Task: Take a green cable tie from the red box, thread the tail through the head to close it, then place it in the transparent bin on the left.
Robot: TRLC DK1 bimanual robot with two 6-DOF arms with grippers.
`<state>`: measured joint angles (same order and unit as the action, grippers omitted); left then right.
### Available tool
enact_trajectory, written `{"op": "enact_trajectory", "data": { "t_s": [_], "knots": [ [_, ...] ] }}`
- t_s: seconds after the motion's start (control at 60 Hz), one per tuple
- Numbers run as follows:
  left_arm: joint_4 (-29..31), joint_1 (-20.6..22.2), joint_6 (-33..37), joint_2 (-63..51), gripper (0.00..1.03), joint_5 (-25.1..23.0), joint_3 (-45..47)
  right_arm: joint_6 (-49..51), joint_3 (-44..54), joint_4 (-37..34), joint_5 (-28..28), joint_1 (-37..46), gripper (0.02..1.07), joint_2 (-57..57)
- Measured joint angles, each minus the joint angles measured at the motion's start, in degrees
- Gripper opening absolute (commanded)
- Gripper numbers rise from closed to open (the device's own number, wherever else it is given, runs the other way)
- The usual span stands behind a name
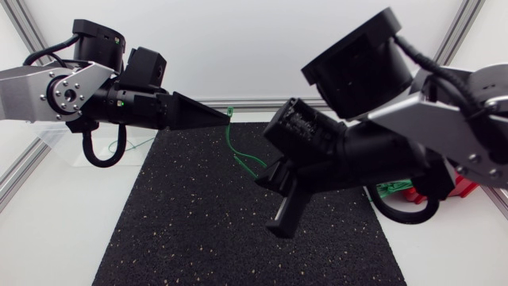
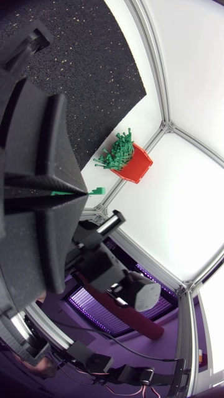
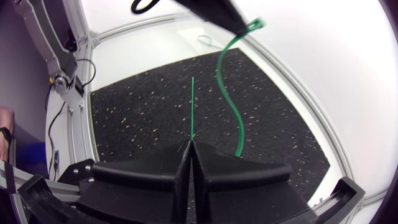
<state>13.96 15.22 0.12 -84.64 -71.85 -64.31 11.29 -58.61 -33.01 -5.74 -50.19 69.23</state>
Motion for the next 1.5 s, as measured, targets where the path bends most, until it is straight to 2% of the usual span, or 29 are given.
{"op": "enact_trajectory", "data": {
  "t_s": [0.1, 0.2, 0.317, 0.35, 0.433, 0.55, 0.65, 0.767, 1.033, 1.117, 1.15, 1.25, 1.383, 1.5],
  "knots": [
    [0.0, 0.0, 0.0, 0.4, 0.04, 0.3, 0.2, -1.8, -1.6, -0.8, 0.3, 0.8, 0.08, -1.4],
    [0.0, 0.0, 0.0, 0.6, 0.04, 0.5, 0.4, -3.2, -3.4, -5.5, -2.4, 0.8, 0.08, -0.1],
    [0.0, 0.0, 0.2, 0.7, 0.04, 0.6, 0.7, -3.9, -3.7, -7.8, -4.8, 1.2, 0.08, 1.7],
    [0.0, 0.0, 0.2, 0.7, 0.04, 0.6, 0.7, -4.1, -3.7, -8.7, -4.3, 1.1, 0.08, 1.9],
    [0.0, 0.0, 0.2, 0.9, 0.04, 0.8, 1.0, -4.1, -3.7, -9.8, 1.0, -2.0, 0.08, 2.0],
    [0.0, 0.0, 0.2, 1.6, 0.04, 1.5, 1.3, -3.7, -3.7, -10.3, 2.6, -6.5, 0.08, 2.1],
    [0.0, 0.0, 0.2, 2.2, 0.04, 1.5, 1.6, -2.3, -3.8, -10.9, 3.3, -6.6, 0.08, 2.1],
    [0.0, 0.1, 0.2, 2.4, 0.04, 1.9, 1.7, -1.9, -5.6, -14.8, 0.3, -4.0, 0.07, 3.1],
    [0.1, 0.3, 0.2, 2.9, 0.04, 1.9, 2.5, -1.0, -9.0, -18.0, -7.1, 0.9, 0.07, 2.4],
    [0.2, 0.3, 0.2, 3.0, 0.04, 1.9, 2.7, -0.6, -11.6, -22.4, -16.4, 2.8, 0.08, 2.7],
    [0.2, 0.3, 0.2, 3.2, 0.04, 2.1, 2.8, -0.6, -13.1, -24.3, -18.5, 3.5, 0.07, 3.0],
    [0.2, 0.7, 1.3, 4.8, 0.04, 3.5, 3.9, -0.5, -16.6, -26.2, -20.0, 4.6, 0.07, 3.6],
    [-0.8, 2.3, 2.6, 8.0, 0.04, 5.6, 6.6, -0.6, -20.5, -29.0, -20.5, 1.9, 0.07, 4.5],
    [-2.1, 3.0, 2.8, 10.3, 0.04, 6.3, 8.1, -1.0, -23.9, -31.2, -24.3, 1.0, 0.07, 7.1]
  ]
}}
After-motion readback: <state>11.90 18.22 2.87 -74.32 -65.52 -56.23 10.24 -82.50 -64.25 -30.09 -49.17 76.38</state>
